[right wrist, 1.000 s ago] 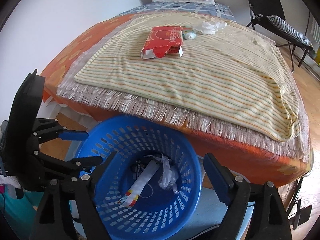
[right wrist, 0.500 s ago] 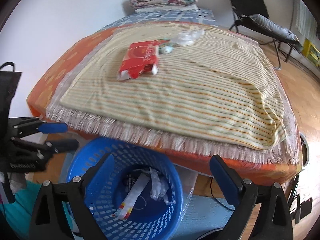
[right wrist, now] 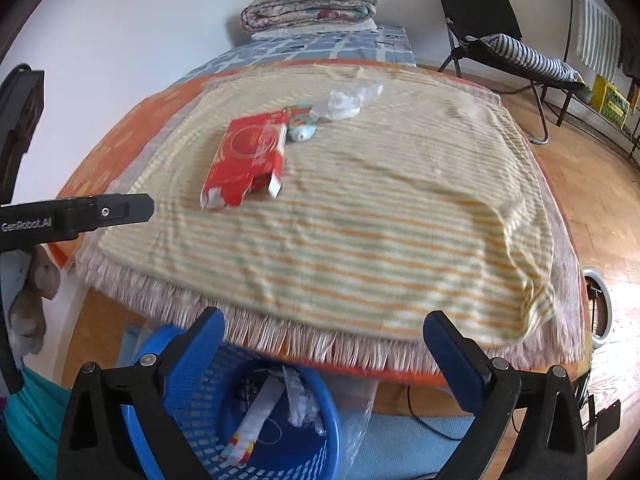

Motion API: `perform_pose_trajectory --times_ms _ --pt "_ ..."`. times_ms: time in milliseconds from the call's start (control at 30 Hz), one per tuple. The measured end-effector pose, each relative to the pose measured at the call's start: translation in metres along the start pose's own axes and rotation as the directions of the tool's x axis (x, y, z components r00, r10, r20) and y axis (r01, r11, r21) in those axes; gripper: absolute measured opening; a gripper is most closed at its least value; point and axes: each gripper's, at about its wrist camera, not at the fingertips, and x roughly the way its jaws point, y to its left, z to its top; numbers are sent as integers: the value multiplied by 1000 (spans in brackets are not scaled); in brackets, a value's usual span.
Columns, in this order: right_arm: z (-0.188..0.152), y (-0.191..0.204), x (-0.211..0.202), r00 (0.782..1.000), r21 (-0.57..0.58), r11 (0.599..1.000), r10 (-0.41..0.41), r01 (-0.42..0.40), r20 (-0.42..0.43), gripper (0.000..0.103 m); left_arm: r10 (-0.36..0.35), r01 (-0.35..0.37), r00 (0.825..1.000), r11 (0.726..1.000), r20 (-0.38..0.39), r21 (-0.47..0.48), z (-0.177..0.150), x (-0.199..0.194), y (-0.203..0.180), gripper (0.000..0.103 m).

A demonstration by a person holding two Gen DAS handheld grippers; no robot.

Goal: Collect trash
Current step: 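Move both tools back over the towel toward the red box and tissue, then grasp the red printed box with the left tool while the right tool grasps the crumpled white tissue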

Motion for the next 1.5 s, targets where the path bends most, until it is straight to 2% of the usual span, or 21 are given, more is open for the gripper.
perform_pose_trajectory --times_ms 600,767,967,1133,1367,1500 --pt "93 -54 22 998 139 990 -23 16 53 101 29 -30 998 999 -47 -14 65 63 -13 81" --pt "112 -58 37 999 155 988 -15 8 45 101 54 -56 995 998 -84 -31 74 83 -9 81" --pt "132 -60 55 999 202 979 24 -31 35 101 4 -15 995 994 -103 -104 84 97 -3 81" --pt "146 -59 65 998 224 974 35 -44 44 101 42 -51 994 994 -99 -94 91 104 -13 81" --pt "161 -72 83 997 324 943 63 -75 46 101 108 -113 990 992 -89 -57 92 117 -27 98" --pt "168 -76 95 996 355 931 76 -84 38 101 138 -145 984 988 -116 -53 90 132 -30 99"
